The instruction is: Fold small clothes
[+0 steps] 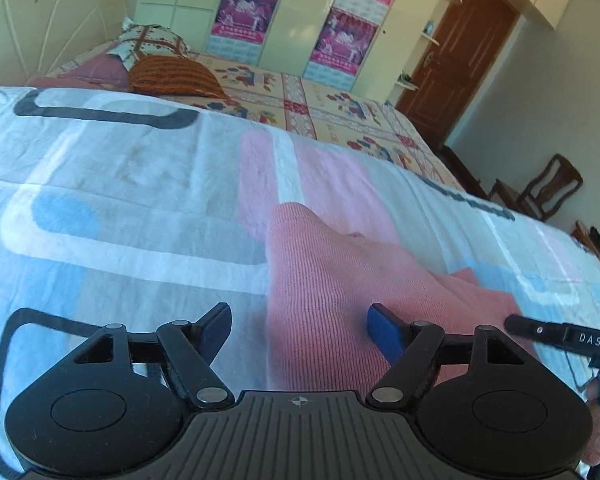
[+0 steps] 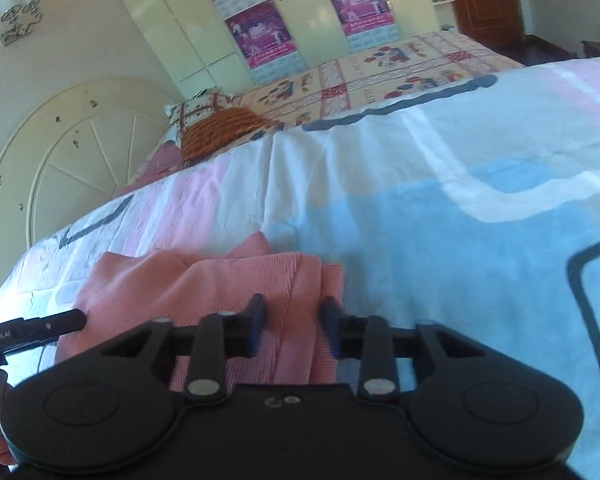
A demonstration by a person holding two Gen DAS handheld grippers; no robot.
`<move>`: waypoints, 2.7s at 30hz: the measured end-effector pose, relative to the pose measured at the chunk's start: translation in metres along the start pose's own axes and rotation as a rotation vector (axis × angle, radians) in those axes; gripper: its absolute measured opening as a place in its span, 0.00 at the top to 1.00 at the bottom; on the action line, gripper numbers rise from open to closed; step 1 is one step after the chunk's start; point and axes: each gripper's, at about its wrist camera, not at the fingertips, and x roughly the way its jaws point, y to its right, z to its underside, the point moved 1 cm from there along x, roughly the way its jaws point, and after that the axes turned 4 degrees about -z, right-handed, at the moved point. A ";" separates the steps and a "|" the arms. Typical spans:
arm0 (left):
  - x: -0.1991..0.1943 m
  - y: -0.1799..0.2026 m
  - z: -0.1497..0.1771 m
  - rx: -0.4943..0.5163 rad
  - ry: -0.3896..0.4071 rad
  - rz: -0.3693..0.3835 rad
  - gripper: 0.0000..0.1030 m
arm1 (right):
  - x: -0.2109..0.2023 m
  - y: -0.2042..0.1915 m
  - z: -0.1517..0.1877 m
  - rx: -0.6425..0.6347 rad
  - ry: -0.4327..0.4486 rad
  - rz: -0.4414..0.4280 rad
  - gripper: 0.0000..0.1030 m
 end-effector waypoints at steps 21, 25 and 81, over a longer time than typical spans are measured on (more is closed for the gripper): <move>-0.004 0.087 0.027 0.315 0.046 -0.045 0.25 | 0.013 -0.029 0.016 -0.240 -0.035 0.114 0.82; -0.039 0.088 0.029 0.313 0.088 -0.017 0.25 | -0.004 -0.033 0.010 -0.208 -0.025 0.115 0.79; -0.089 0.016 0.094 0.121 -0.010 -0.205 0.02 | -0.061 -0.011 0.081 -0.063 -0.069 0.084 0.63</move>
